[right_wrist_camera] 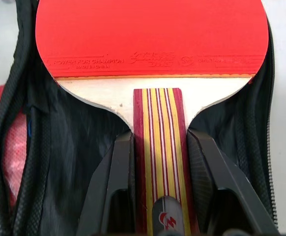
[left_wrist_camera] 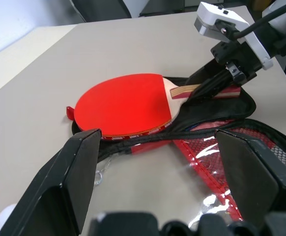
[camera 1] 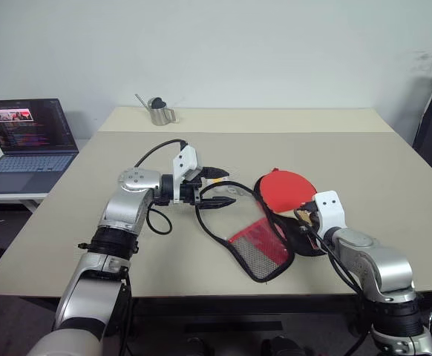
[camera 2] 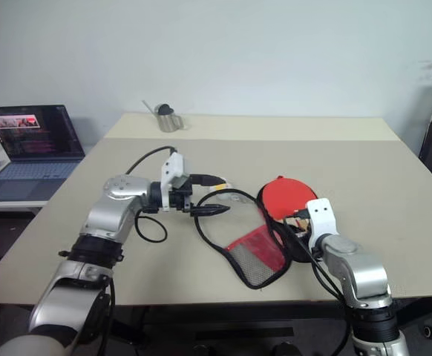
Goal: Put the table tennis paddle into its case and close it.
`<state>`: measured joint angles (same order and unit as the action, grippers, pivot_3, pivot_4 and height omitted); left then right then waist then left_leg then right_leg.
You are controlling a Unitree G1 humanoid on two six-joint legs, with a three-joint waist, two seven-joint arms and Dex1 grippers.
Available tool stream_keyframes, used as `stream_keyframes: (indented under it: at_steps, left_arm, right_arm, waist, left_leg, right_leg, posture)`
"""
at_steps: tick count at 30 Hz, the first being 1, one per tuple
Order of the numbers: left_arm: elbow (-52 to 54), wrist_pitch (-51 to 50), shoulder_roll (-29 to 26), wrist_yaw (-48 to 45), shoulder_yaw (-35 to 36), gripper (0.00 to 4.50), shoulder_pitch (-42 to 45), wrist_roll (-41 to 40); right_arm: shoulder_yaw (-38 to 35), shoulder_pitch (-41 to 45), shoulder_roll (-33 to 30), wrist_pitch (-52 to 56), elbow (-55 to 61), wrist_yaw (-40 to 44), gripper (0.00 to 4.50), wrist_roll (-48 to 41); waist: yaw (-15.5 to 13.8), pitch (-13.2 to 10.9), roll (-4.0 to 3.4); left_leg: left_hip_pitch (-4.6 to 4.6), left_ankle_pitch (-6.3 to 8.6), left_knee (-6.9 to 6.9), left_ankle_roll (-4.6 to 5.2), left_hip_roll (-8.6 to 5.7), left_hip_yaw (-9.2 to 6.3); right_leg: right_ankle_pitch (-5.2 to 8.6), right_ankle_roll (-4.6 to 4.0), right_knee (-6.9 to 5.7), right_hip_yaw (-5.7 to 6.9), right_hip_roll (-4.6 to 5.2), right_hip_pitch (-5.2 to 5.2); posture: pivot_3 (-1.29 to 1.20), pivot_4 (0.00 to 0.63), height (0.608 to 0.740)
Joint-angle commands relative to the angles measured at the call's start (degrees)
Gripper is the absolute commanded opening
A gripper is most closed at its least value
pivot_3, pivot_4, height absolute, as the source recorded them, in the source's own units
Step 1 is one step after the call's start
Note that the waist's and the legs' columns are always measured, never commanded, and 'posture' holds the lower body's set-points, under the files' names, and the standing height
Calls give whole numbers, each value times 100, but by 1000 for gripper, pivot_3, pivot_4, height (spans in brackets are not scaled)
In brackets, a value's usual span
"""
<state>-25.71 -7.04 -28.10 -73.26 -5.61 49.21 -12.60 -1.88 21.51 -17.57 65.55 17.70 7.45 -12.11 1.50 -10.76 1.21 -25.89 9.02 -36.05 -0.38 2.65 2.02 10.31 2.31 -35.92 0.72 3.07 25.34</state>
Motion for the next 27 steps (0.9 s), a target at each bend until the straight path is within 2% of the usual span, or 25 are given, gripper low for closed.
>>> stream_keyframes:
  at_steps: [1,8,18,23,27]
  left_arm:
    - [45,120,-11,-24,23,4047,161,-13]
    - [23,157,-19,-27,15,4047,160,-14]
    - [-117,270,-8,86,45,4047,132,24]
    - [-555,595,-23,594,174,4047,187,211]
    - [-1468,1161,-161,1524,365,4047,317,576]
  right_arm:
    - [-19,-18,-65,-64,116,1,1065,77]
    - [-34,-56,26,73,103,39,1065,-15]
    - [-363,20,41,239,600,-61,4368,-26]
    - [-785,54,65,544,1638,384,4442,-642]
    - [-1170,37,-186,858,2348,759,4442,-1111]
  waist:
    - [2,0,0]
    - [2,0,0]
    - [3,0,0]
    - [-1,0,0]
    - [-1,0,0]
  left_leg:
    - [0,0,0,0,0,0]
    - [0,0,1,0,0,-1]
    - [0,0,1,-1,2,-2]
    - [0,1,4,-1,2,-2]
    - [0,1,6,-1,3,-5]
  right_leg:
    - [0,0,1,0,0,0]
    - [1,-1,1,2,0,0]
    - [1,-1,1,2,1,1]
    - [3,-4,1,3,1,2]
    - [4,-5,1,7,0,3]
  posture:
    - [0,150,740]
    - [0,150,740]
    - [0,150,740]
    - [0,150,740]
    - [0,150,740]
